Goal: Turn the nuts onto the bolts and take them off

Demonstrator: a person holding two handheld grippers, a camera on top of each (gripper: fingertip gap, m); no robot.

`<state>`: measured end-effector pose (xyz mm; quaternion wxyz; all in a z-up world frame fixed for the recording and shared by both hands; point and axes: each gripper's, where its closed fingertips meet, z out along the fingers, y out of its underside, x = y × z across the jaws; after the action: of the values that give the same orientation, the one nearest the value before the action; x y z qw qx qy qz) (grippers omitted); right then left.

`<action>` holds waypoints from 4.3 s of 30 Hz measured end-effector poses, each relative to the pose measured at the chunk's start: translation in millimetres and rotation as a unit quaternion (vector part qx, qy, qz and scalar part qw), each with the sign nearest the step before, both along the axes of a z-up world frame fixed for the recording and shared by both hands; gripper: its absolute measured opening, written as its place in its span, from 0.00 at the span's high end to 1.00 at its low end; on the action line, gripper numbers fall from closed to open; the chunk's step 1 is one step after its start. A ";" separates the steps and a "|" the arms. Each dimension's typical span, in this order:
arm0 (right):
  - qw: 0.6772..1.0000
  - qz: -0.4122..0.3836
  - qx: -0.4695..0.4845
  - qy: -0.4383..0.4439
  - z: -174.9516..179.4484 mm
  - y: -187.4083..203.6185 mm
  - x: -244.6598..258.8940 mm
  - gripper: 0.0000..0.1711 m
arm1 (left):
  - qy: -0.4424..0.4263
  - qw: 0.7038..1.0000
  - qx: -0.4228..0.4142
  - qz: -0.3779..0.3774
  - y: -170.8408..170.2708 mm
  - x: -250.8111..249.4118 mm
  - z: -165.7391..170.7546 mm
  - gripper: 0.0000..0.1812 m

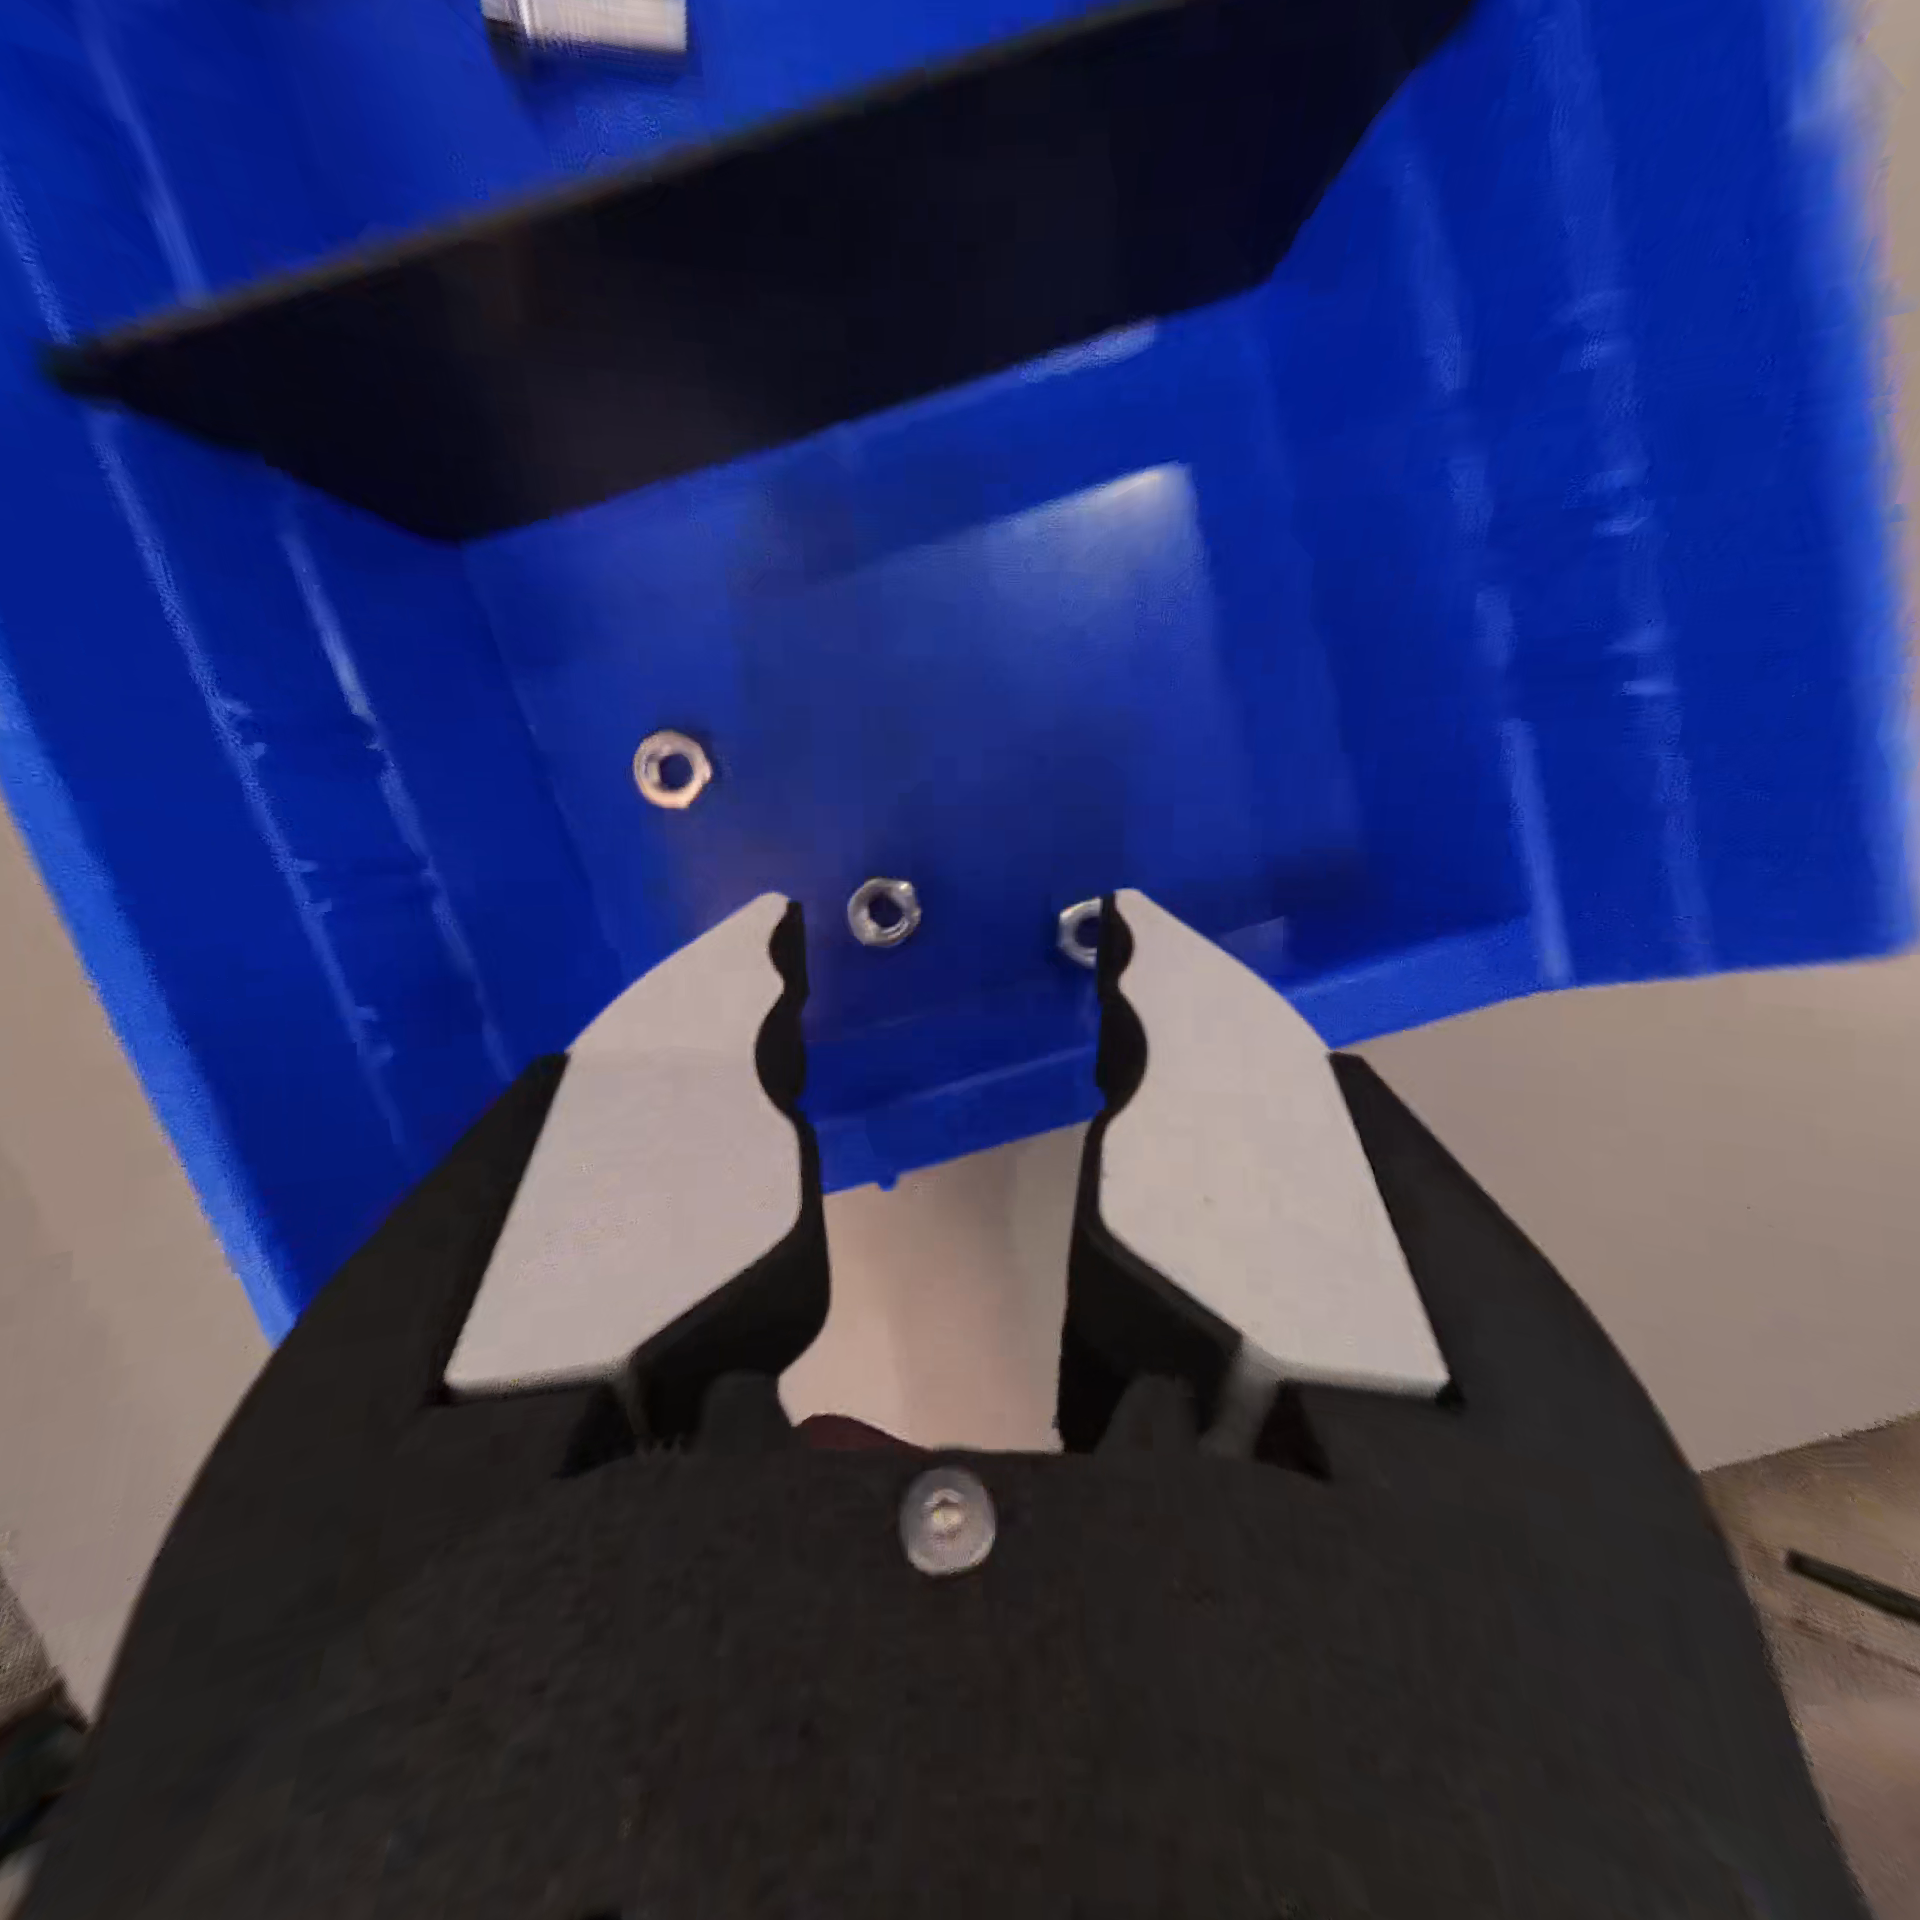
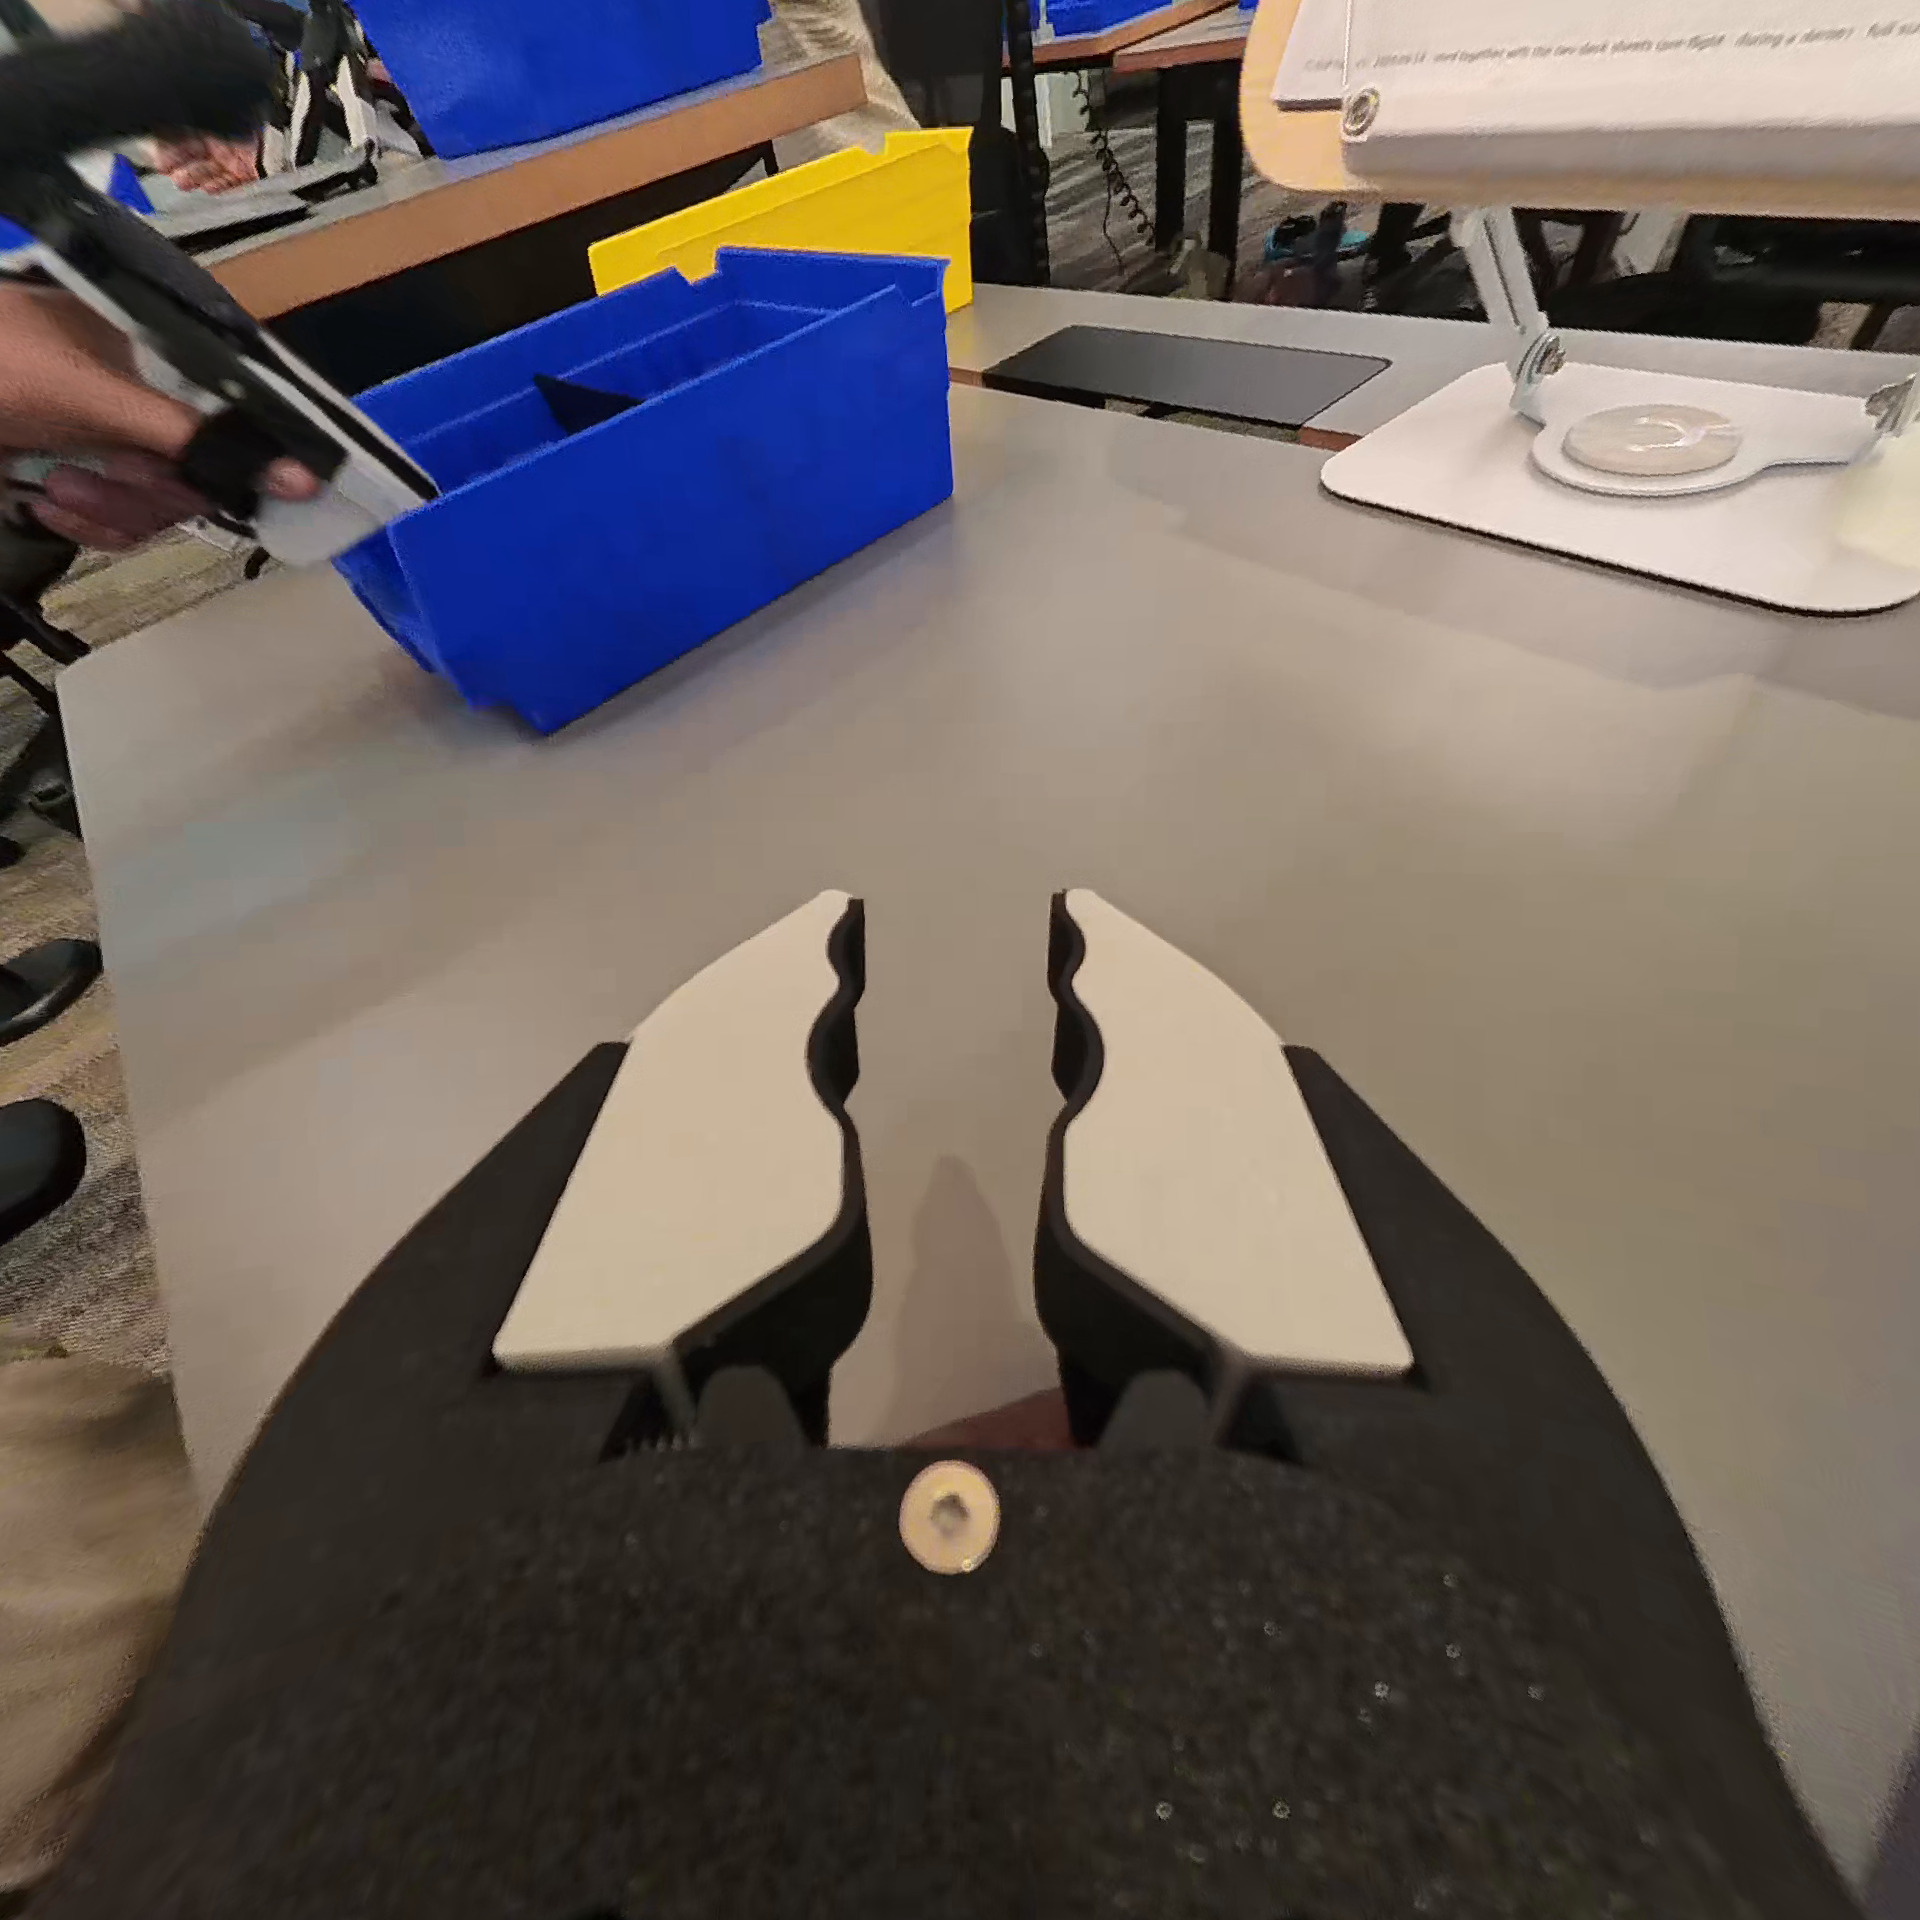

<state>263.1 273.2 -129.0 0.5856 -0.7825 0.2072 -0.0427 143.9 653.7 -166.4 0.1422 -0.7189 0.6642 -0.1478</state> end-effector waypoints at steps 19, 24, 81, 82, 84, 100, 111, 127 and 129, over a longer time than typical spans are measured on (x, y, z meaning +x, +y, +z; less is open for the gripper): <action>0.999 0.005 0.030 0.023 5.3 -17.6 9.3 0.82 | 0.302 0.953 -0.006 -0.031 20.2 -16.4 -44.5 0.76; 0.999 0.003 0.030 0.022 5.3 -22.0 11.4 0.82 | 0.273 0.961 -0.043 -0.019 14.9 -1.9 -50.5 0.91; 1.000 0.010 -0.002 -0.026 18.2 -17.9 0.4 0.86 | -0.223 0.967 0.118 -0.045 -50.7 6.5 60.6 0.91; 1.000 0.010 -0.004 -0.028 18.6 -17.0 -0.7 0.86 | -0.249 0.961 0.116 -0.042 -61.2 3.9 60.9 0.91; 0.999 0.011 -0.007 -0.033 20.7 -15.6 -3.3 0.86 | -0.271 0.955 0.117 -0.037 -78.2 0.1 57.9 0.91; 0.999 -0.006 -0.031 -0.041 18.8 -21.4 -4.6 0.86 | -0.025 0.893 0.024 -0.448 -254.7 223.3 28.5 0.91; 0.998 -0.011 -0.047 -0.028 7.3 -28.8 -10.0 0.86 | 0.183 0.775 0.071 -0.601 -278.7 254.3 -47.1 0.91; 0.998 -0.014 -0.047 -0.032 8.5 -40.4 -1.4 0.86 | -0.276 0.887 -0.070 -0.364 -253.2 186.0 94.6 0.67; 0.998 -0.012 -0.049 -0.034 7.2 -38.6 0.7 0.86 | -0.398 0.880 -0.079 -0.248 -226.4 151.4 122.6 0.59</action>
<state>263.8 234.6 -121.8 0.5524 -0.8060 0.1944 -0.0865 295.4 427.3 -43.7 0.2960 -0.4197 0.6946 -0.5038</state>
